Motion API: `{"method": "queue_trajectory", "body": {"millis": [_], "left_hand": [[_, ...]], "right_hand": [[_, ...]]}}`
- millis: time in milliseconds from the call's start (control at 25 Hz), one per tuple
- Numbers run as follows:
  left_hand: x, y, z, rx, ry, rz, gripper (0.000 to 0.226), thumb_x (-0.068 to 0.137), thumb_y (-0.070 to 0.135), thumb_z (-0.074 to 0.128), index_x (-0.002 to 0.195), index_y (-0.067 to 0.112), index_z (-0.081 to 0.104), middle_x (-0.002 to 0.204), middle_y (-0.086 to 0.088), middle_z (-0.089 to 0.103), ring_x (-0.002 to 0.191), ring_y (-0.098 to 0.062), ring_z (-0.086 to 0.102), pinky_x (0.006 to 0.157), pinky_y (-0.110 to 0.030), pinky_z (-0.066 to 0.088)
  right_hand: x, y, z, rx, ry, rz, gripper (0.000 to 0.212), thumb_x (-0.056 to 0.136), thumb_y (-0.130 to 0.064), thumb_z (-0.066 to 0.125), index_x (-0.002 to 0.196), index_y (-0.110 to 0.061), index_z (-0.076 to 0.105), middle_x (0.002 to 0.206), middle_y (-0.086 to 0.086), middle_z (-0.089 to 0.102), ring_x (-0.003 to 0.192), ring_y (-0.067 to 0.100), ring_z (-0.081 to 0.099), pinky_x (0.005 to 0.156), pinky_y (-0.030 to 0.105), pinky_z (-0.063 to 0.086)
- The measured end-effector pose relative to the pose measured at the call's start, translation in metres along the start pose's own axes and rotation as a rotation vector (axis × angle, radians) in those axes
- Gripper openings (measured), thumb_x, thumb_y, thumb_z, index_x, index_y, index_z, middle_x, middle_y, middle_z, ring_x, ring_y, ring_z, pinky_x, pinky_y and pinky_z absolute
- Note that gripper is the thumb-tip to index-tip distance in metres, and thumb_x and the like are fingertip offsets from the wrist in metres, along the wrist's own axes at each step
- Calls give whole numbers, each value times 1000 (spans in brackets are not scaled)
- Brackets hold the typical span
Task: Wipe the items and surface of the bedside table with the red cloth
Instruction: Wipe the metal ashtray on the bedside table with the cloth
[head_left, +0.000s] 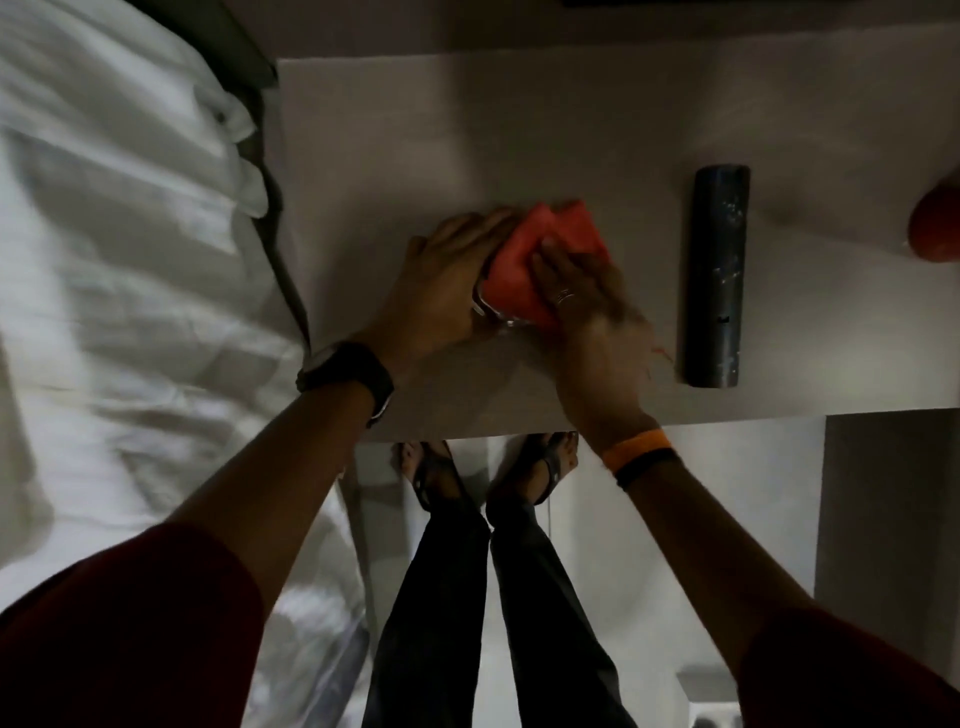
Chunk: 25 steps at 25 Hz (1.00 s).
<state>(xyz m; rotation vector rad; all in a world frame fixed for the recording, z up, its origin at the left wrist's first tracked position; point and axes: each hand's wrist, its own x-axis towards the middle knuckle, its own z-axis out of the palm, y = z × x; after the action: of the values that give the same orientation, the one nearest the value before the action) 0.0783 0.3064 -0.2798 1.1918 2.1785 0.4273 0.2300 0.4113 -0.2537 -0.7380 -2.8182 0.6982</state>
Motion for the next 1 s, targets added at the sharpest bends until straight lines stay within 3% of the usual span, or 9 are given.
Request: {"method": "queue_trajectory", "body": {"millis": [120,240,320,480,640,760,840,920,1000], "left_hand": [[4,-3,4,-19,48,38,80,81,54,53,152,20,37,160,-3,41,145,-27,41,109,-56,43],[5,-4,2,-65,65,38,78,83,40,72,151,17,41,159,-6,42,145,-29,41,109,-61,42],[5,-4,1,-65,58,31,90,76,47,81,150,12,41,158,-10,42,144,-31,41,108,-61,43],[6,-4,-1,-114,94,16,87,77,41,81,151,17,41,159,-5,41,145,-25,39,107,-63,43],[2,-3,6,-184,155,-21,87,78,33,84,150,10,41,158,-10,42,146,-29,39,112,-60,41],[-8,6,20,-199,241,-117,95,71,44,87,147,6,44,152,-17,45,141,-35,43,116,-50,38],[-11,18,31,-121,316,-223,82,78,28,85,146,7,43,148,-17,46,135,-35,45,113,-41,38],[-10,34,36,-26,380,-357,68,89,24,69,148,9,38,148,-15,44,132,-33,45,111,-37,35],[-9,46,37,-8,378,-492,79,90,36,68,152,9,29,152,-14,38,135,-31,42,111,-37,35]], "right_hand": [[-39,-3,18,-13,-59,30,45,89,-7,63,134,-10,58,143,10,57,136,37,49,104,61,47],[-39,0,20,-23,-41,3,44,91,-12,57,135,-11,56,143,7,57,134,36,50,102,56,49],[-16,8,26,-37,-10,-8,46,93,-16,59,138,-12,52,147,6,54,136,35,48,104,54,48],[-44,4,29,25,-47,78,58,91,-11,67,144,-15,45,152,2,44,142,31,39,116,55,37],[-47,5,21,88,-32,101,50,91,-9,63,139,-12,50,146,4,52,135,32,47,108,54,47],[1,10,25,90,17,114,55,87,-9,73,138,-14,53,145,5,55,133,32,46,111,45,43],[2,9,21,154,19,116,51,87,-7,73,135,-14,57,143,5,56,134,29,46,113,38,39],[-16,6,9,252,61,159,35,89,-9,62,124,-13,66,130,0,60,126,26,53,107,33,43],[-36,4,-1,370,120,287,43,81,-12,45,116,-16,70,120,-1,62,114,13,57,101,31,51]]}}
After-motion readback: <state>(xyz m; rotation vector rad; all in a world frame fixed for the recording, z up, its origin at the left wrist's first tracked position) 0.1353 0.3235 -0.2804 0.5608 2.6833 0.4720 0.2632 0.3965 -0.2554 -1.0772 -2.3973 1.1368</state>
